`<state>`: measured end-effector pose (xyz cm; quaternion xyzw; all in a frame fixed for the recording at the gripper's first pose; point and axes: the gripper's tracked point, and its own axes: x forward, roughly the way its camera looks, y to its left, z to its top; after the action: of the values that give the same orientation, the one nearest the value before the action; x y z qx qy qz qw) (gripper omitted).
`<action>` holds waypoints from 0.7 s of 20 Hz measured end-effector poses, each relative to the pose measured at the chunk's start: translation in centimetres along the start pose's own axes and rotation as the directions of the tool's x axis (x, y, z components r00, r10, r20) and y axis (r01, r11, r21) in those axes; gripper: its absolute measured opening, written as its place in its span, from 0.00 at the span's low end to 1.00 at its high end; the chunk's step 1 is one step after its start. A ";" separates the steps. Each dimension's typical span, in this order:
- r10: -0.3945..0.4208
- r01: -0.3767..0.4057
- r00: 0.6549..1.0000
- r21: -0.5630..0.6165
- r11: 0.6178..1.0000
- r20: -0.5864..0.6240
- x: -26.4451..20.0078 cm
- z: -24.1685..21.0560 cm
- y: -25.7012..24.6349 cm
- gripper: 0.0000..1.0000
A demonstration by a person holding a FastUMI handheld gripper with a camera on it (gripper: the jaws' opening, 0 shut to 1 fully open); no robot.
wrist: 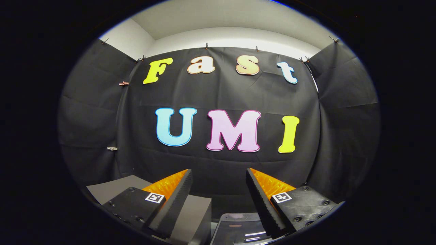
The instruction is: Put the clothes into the washing machine and then close the washing machine lid.
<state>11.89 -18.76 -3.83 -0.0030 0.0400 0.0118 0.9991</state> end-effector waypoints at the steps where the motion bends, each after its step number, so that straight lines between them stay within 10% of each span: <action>1: 0.001 -0.001 1.000 -0.001 1.000 0.002 0.0 0.0 0.1 0.99; 14: 0.008 -0.008 1.000 -0.029 1.000 -0.006 -0.2 -0.5 0.1 0.99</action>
<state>11.61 -18.63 -4.31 -0.0171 0.0426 0.0164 0.9988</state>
